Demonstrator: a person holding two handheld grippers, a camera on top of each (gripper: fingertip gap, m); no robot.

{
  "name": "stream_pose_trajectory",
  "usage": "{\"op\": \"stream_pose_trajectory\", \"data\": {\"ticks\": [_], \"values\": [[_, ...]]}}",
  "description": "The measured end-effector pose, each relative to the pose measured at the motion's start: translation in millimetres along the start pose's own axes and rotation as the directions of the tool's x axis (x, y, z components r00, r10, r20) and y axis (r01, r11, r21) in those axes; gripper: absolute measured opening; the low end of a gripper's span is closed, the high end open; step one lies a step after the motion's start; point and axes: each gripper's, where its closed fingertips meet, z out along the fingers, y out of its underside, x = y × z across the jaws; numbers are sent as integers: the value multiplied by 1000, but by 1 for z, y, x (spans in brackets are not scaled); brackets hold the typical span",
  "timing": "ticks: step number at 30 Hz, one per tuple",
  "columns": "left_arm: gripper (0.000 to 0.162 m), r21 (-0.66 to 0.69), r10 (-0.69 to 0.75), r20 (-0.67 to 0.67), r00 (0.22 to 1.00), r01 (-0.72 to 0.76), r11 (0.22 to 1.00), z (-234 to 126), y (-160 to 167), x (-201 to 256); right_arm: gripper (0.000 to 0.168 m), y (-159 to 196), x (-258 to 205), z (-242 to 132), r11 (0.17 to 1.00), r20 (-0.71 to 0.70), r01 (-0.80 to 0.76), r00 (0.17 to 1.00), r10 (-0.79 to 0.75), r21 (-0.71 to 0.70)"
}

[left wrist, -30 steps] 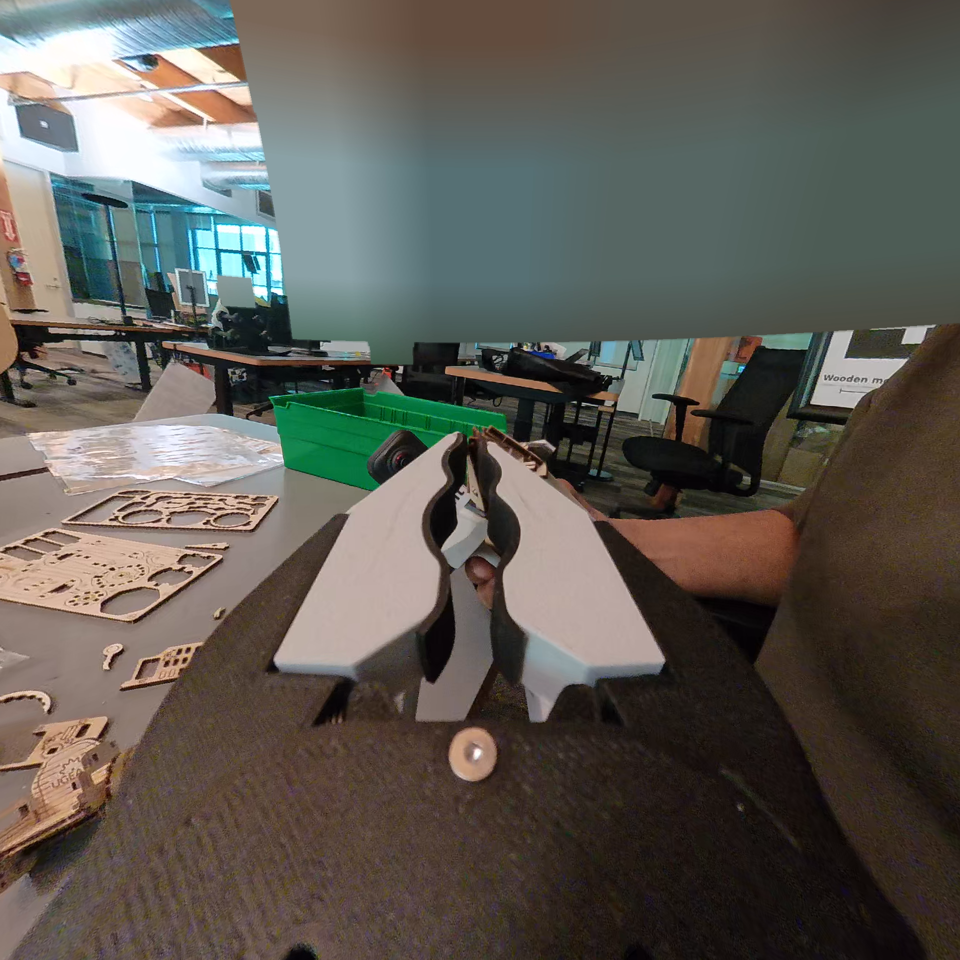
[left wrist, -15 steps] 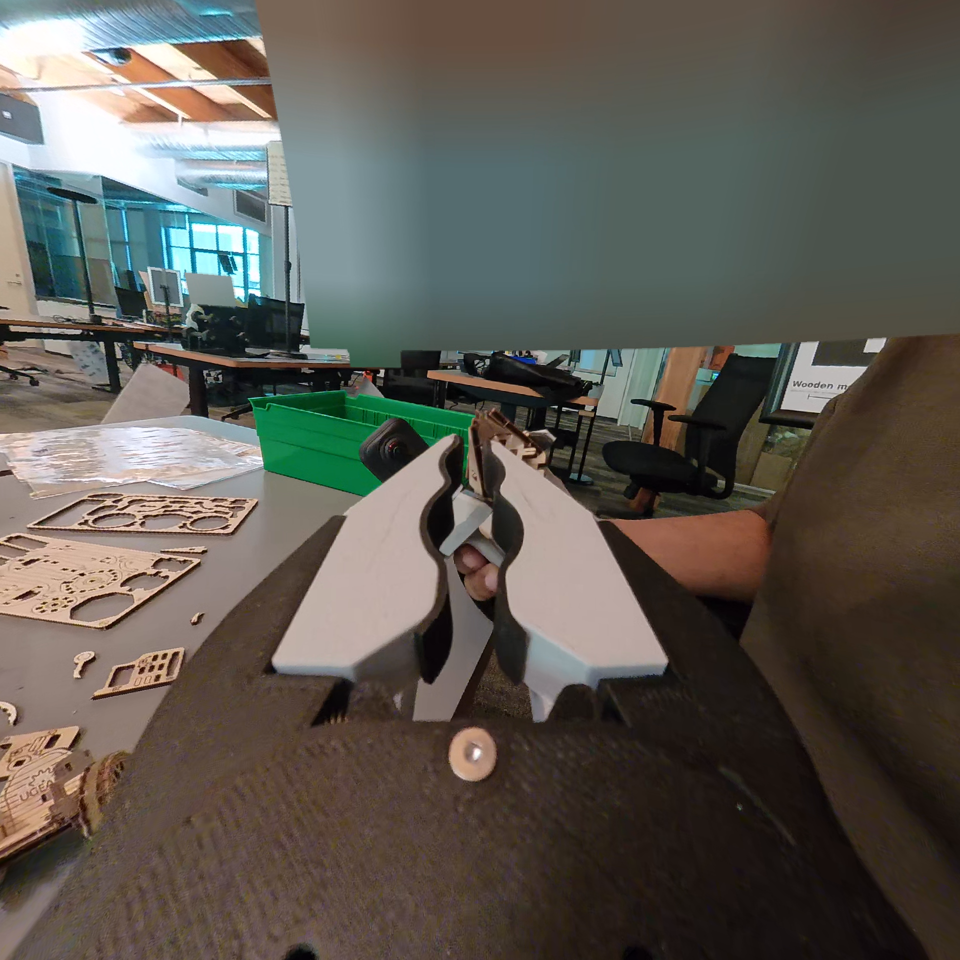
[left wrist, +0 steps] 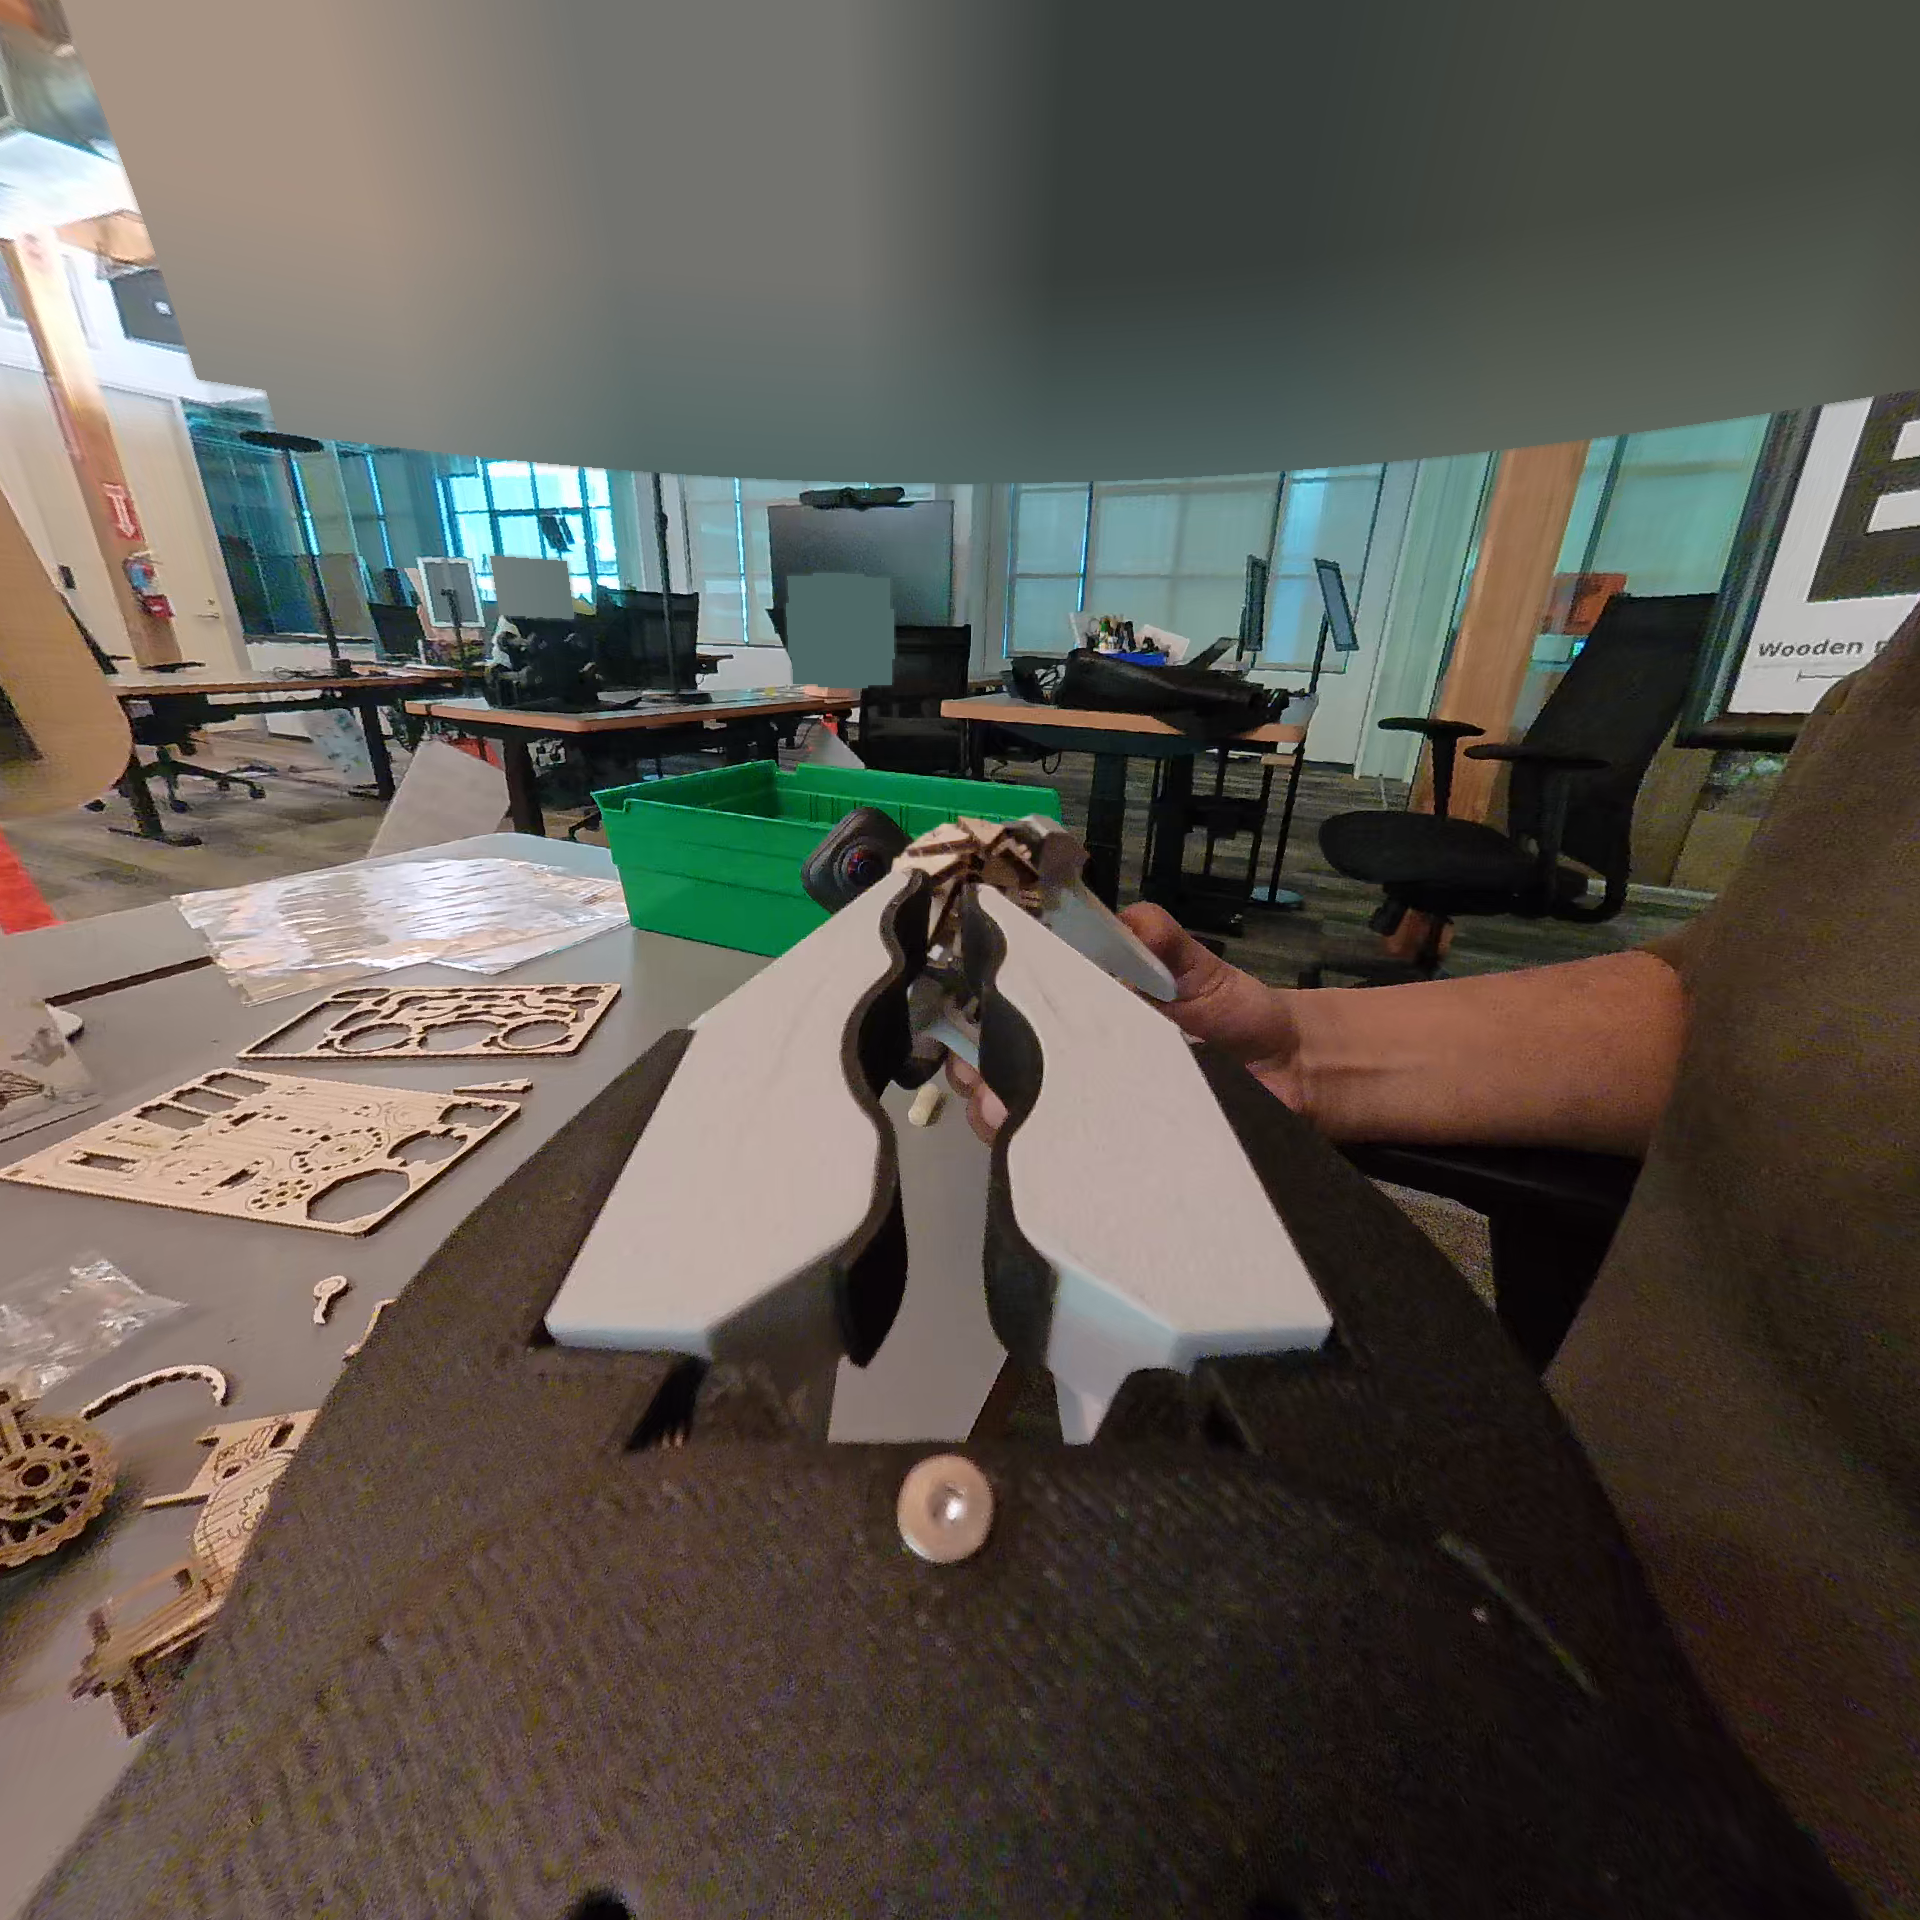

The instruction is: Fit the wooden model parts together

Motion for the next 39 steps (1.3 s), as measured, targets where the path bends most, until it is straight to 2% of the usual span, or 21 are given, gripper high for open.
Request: {"op": "stream_pose_trajectory", "data": {"ticks": [5,7,9,13,17,20,28,39], "values": [[8,5,-26,-20,999,26,1000,-1,1,0,34,-2,-2,0,998,-22,68,997,-68,-3],[22,2,-33,-25,999,33,999,-1,3,0,34,-5,-3,-1,994,-38,110,993,-110,2],[29,6,-48,-32,998,48,999,-2,3,0,32,-4,0,-2,980,-103,196,975,-199,-36],[35,-31,-79,-21,997,78,996,-1,11,-4,33,2,7,-4,894,-243,399,864,-440,-202],[24,-48,-88,-39,995,86,995,-2,16,-5,32,5,11,-7,828,-301,475,777,-554,-298],[15,-59,-94,-75,993,90,994,-3,18,-2,33,5,11,-9,807,-309,491,752,-583,-327],[11,-81,-98,-91,991,91,993,-4,22,-4,33,6,15,-14,792,-323,486,733,-599,-369],[12,-87,-121,-96,988,112,990,-3,25,-6,33,6,18,-16,811,-325,463,752,-573,-359]]}}
